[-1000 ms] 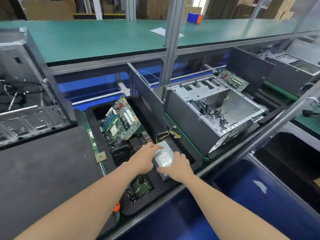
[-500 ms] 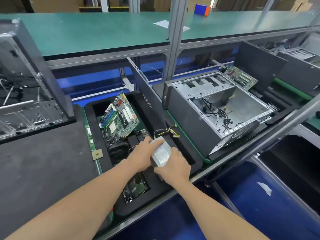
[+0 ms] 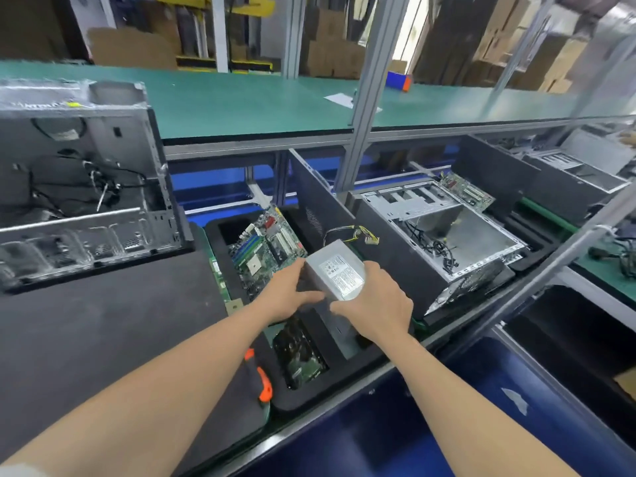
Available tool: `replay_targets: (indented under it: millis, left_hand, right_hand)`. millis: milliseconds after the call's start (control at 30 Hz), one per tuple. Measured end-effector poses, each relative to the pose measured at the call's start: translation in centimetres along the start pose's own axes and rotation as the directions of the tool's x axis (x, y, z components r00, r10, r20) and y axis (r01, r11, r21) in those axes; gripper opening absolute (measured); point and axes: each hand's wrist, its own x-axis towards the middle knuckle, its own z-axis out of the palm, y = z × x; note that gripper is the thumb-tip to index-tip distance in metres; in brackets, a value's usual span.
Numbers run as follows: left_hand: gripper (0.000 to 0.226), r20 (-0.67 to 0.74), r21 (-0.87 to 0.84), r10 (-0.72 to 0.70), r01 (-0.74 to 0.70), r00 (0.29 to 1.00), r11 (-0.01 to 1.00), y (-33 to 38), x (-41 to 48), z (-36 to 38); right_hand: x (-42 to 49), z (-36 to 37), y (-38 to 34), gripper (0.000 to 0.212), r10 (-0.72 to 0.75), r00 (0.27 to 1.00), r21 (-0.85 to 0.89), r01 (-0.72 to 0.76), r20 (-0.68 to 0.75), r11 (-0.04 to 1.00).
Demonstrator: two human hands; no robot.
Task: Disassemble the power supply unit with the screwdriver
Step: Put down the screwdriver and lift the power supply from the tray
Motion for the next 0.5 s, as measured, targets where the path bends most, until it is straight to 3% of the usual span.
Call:
replay_targets:
  millis: [133, 267, 500]
  left_hand:
    - [0.053, 0.02, -0.133, -0.066, 0.068, 0.998, 0.989, -0.2, -2.5, -2.7]
    - [0.085, -0.001, -0.415, -0.153, 0.139, 0.988, 0.899, 0.5, -5.1, -6.2]
    - [0.067, -0.126, -0.549, -0.253, 0.145, 0.959, 0.823, -0.6, -10.1, -13.3]
  right_hand:
    - [-1.8, -0.8, -2.8, 0.081, -0.023, 0.999, 0.036, 0.024, -0.037, 0.999]
    - [-3.1, -1.2, -6.5, 0.075, -0.079, 0.993, 0.074, 0.085, -0.086, 0.994]
    - [-4.4, -0.7, -14.9, 0.08, -0.136, 0.989, 0.253, 0.145, -0.051, 0.957]
